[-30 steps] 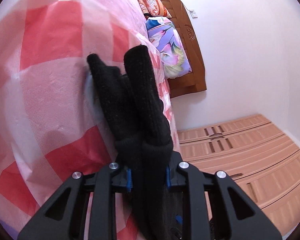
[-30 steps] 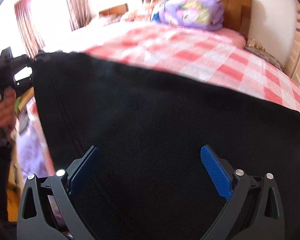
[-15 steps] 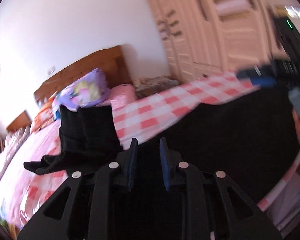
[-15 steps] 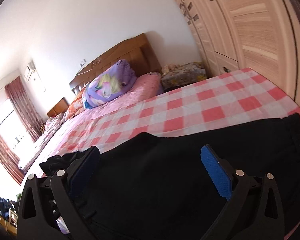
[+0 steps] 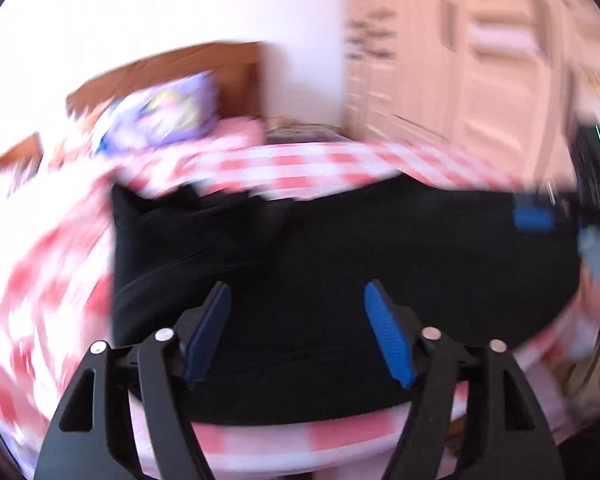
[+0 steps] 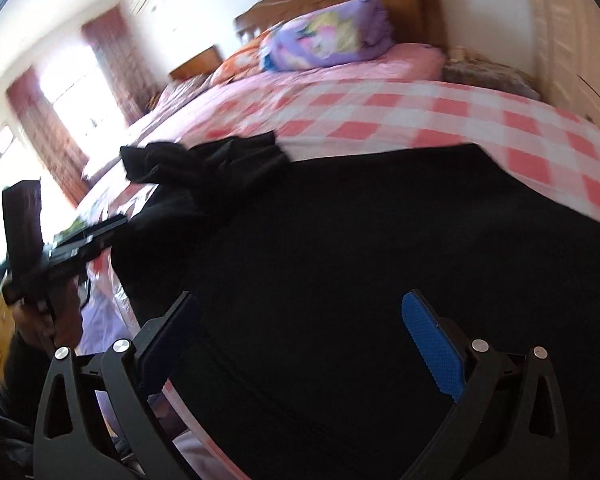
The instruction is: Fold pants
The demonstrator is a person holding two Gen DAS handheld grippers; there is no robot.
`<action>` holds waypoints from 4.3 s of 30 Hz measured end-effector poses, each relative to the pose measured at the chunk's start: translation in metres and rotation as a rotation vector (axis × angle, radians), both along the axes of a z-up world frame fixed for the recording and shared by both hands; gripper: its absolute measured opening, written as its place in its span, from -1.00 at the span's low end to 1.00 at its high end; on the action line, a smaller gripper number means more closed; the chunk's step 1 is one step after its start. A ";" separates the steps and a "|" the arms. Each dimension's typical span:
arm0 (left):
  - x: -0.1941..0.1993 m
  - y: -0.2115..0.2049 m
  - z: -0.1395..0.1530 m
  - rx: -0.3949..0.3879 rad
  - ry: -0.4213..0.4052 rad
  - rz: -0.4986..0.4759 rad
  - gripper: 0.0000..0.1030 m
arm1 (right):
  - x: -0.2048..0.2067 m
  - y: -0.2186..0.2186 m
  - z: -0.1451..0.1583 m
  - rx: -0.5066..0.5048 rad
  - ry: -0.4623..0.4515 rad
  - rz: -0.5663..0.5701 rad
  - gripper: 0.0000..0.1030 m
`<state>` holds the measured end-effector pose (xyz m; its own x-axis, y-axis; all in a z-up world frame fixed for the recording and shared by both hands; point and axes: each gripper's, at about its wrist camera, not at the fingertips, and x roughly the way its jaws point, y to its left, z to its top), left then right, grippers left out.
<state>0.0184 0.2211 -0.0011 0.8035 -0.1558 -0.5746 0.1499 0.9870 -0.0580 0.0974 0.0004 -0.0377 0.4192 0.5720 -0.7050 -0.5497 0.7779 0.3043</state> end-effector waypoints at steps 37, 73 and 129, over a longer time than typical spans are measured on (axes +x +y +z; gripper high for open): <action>-0.006 0.054 -0.026 0.129 -0.009 0.161 0.76 | 0.120 0.129 -0.022 0.370 0.336 -0.072 -0.35; 0.020 0.053 -0.054 0.146 0.109 0.295 0.97 | -0.040 -0.062 -0.050 0.444 0.160 -0.304 -0.72; -0.021 0.058 -0.037 0.192 0.163 0.110 0.97 | -0.096 -0.128 0.009 0.305 -0.128 -0.362 0.68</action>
<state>-0.0021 0.2787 -0.0379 0.7039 0.0509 -0.7084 0.0456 0.9921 0.1167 0.0012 -0.1274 -0.0284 0.7016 0.5461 -0.4577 -0.3081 0.8117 0.4961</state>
